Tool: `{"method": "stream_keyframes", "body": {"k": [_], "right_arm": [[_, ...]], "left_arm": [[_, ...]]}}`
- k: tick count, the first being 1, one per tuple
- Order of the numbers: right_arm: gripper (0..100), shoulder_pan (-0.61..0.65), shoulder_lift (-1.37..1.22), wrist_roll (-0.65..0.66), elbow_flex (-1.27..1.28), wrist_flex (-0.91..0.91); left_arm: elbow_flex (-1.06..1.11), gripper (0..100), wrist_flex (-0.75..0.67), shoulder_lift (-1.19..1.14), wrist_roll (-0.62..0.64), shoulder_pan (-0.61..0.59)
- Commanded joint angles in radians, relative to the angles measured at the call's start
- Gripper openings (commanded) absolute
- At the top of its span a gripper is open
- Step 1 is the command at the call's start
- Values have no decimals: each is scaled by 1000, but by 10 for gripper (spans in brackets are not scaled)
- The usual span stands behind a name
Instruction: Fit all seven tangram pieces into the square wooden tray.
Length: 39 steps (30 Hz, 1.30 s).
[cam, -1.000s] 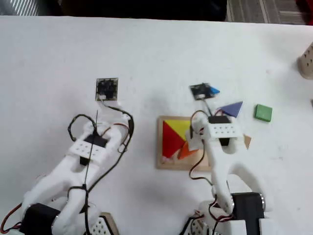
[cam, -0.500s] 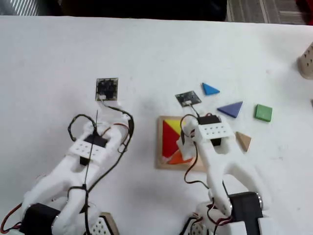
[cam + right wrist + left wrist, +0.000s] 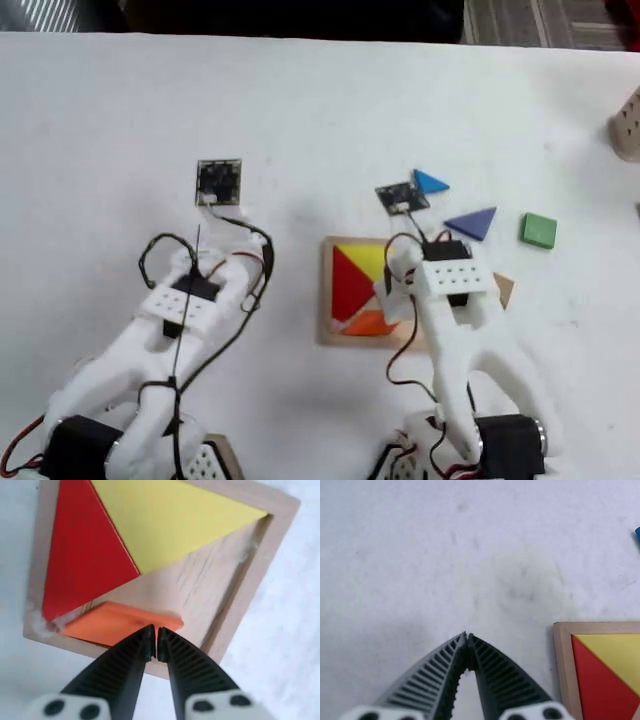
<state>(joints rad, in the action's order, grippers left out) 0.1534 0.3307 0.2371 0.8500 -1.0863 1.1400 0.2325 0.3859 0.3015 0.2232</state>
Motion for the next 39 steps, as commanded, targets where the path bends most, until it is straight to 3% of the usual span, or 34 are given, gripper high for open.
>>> {"method": "stream_keyframes", "body": {"k": [1, 13, 24, 39], "right_arm": [[17, -8, 5, 17, -5, 15], [17, 130, -114, 11, -5, 30], [17, 139, -111, 12, -6, 16], [17, -39, 74, 17, 6, -27]], "left_arm": [[-11, 24, -9, 30, -11, 10], [-11, 24, -9, 30, -11, 10], [-11, 24, -9, 30, -11, 12], [-11, 24, -9, 30, -11, 10]]}}
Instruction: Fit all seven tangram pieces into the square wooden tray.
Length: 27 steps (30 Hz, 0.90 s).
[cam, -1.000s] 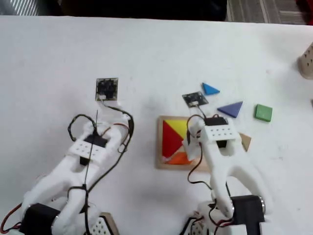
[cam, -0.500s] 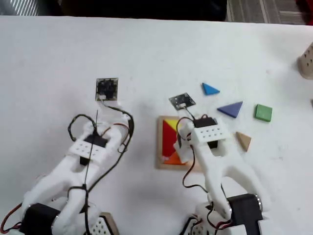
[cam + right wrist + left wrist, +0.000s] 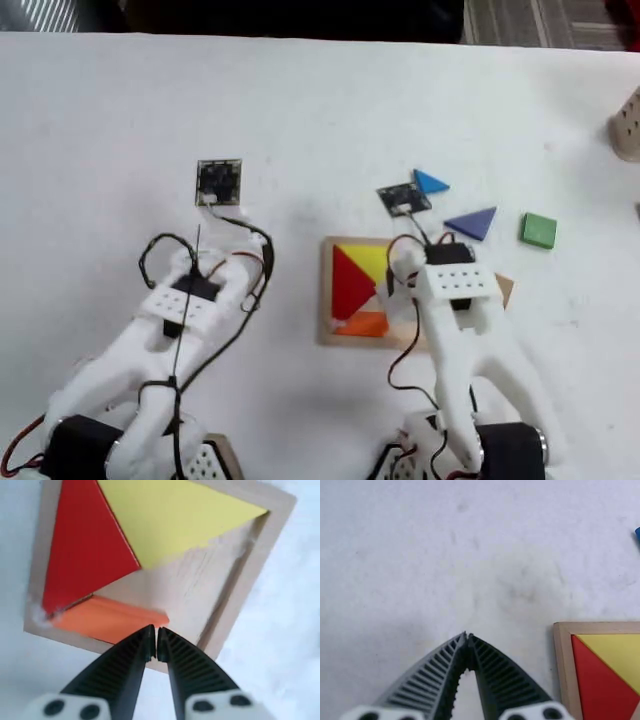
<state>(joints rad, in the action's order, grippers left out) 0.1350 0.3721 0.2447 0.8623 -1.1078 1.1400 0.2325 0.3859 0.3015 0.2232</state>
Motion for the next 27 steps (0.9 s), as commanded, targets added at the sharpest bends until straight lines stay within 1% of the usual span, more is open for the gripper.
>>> {"method": "stream_keyframes", "body": {"k": [1, 11, 15, 19, 27], "right_arm": [[17, -21, 28, 9, -6, -5], [17, -18, -79, 11, -8, 39], [17, 22, -130, 12, -8, 50], [17, 76, -137, 11, -6, 47], [17, 68, -117, 11, -20, 19]], "left_arm": [[-11, 24, -9, 30, -11, 10], [-11, 24, -9, 30, -11, 10], [-11, 24, -9, 30, -11, 10], [-11, 24, -9, 30, -11, 10], [-11, 24, -9, 30, -11, 10]]}}
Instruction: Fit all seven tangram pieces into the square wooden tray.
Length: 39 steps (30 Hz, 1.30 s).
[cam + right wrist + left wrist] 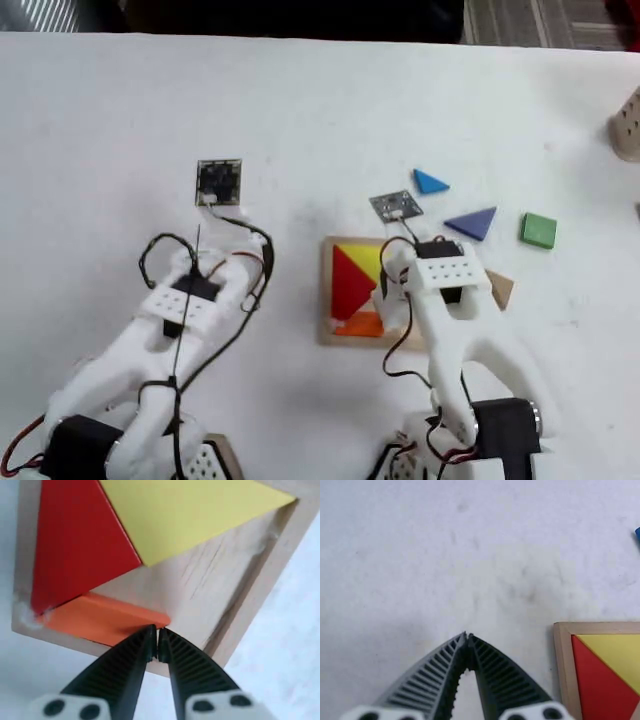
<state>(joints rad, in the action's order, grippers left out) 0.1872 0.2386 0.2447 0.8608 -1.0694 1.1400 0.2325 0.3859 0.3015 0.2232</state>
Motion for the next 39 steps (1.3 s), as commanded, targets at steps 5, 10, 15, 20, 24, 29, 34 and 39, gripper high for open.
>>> {"method": "stream_keyframes", "body": {"k": [5, 10, 15, 20, 24, 29, 34, 39], "right_arm": [[17, -117, 145, 48, -26, -61], [18, -232, 246, 51, -26, -97], [18, -404, 254, 51, -46, -97], [19, -572, 255, 58, -69, -84], [88, -647, 255, 60, -115, -79], [139, -705, 254, 60, -230, -131], [136, -708, 254, 60, -316, -214], [138, -702, 249, 52, -336, -223]], "left_arm": [[-11, 24, -9, 30, -12, 10], [-11, 24, -9, 30, -12, 13], [-11, 24, -9, 30, -12, 10], [-11, 24, -9, 30, -12, 10], [-11, 24, -9, 30, -12, 10], [-11, 24, -9, 30, -12, 8], [-11, 24, -9, 30, -12, 8], [-11, 24, -9, 30, -12, 8]]}}
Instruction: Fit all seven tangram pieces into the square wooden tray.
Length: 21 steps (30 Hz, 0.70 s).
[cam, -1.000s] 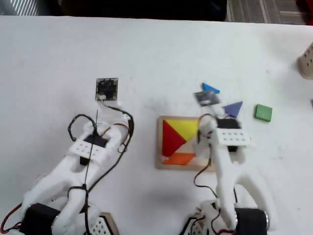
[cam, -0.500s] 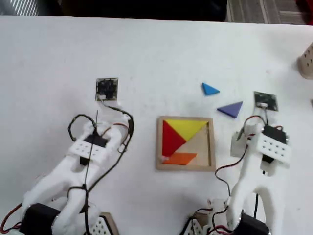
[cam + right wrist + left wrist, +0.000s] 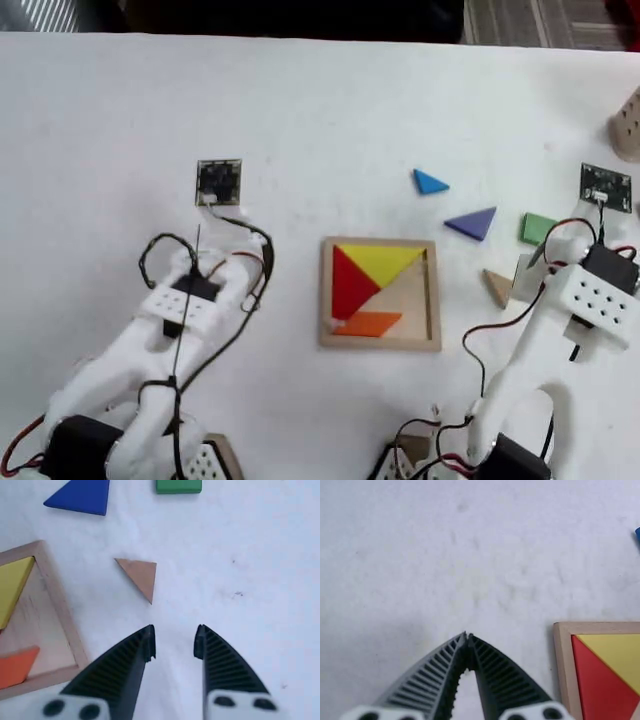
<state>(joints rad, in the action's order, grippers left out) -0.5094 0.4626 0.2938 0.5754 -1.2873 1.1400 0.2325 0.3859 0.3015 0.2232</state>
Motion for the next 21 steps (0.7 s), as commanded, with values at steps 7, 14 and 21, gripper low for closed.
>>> {"method": "stream_keyframes", "body": {"k": [7, 14, 21], "right_arm": [[138, -18, -147, 8, -236, -93], [137, 65, -410, 63, -299, -159], [138, 91, -562, 55, -296, 44]], "left_arm": [[-11, 24, -9, 30, -12, 8], [-11, 24, -9, 30, -12, 8], [-11, 24, -9, 28, -12, 8]]}}
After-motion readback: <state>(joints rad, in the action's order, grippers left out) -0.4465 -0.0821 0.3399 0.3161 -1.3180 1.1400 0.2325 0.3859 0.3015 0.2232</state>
